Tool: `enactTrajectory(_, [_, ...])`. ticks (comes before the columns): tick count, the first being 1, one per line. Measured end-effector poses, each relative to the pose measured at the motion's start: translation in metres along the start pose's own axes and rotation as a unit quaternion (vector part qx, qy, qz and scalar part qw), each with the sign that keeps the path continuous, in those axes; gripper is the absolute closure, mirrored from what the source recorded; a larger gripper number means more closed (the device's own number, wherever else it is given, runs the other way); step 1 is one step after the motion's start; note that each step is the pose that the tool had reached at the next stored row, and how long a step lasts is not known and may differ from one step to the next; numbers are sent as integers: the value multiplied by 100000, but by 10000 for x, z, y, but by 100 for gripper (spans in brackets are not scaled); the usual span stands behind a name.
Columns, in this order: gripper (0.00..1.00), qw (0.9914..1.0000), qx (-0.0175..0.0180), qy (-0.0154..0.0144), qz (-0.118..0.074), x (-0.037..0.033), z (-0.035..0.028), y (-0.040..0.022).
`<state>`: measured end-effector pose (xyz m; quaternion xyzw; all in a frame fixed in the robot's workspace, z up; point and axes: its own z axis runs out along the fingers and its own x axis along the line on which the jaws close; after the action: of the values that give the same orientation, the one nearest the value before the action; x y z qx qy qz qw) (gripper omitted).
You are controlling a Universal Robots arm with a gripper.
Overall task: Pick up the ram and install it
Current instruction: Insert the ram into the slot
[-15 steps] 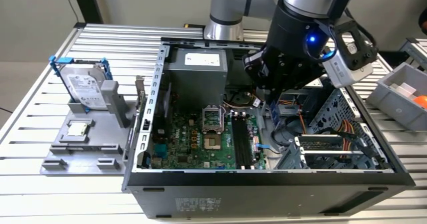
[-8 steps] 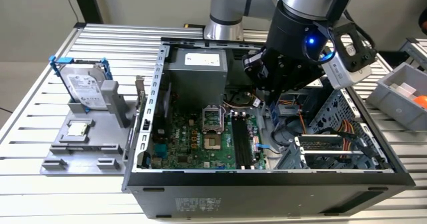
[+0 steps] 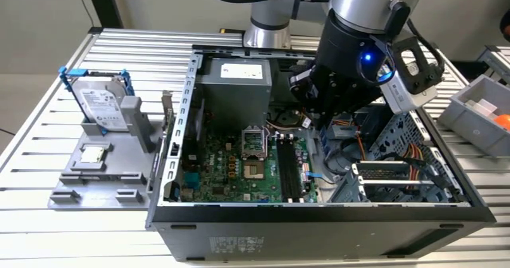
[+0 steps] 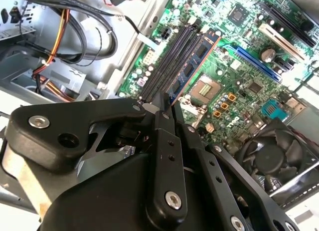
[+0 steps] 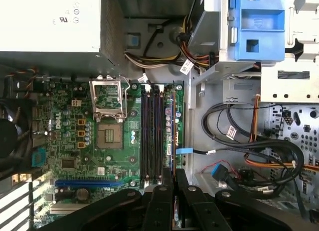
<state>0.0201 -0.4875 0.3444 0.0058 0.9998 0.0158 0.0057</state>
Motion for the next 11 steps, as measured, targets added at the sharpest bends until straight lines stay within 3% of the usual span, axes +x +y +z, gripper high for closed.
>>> enactTrajectory(11, [100,100000,30,132,-8,0,182,0])
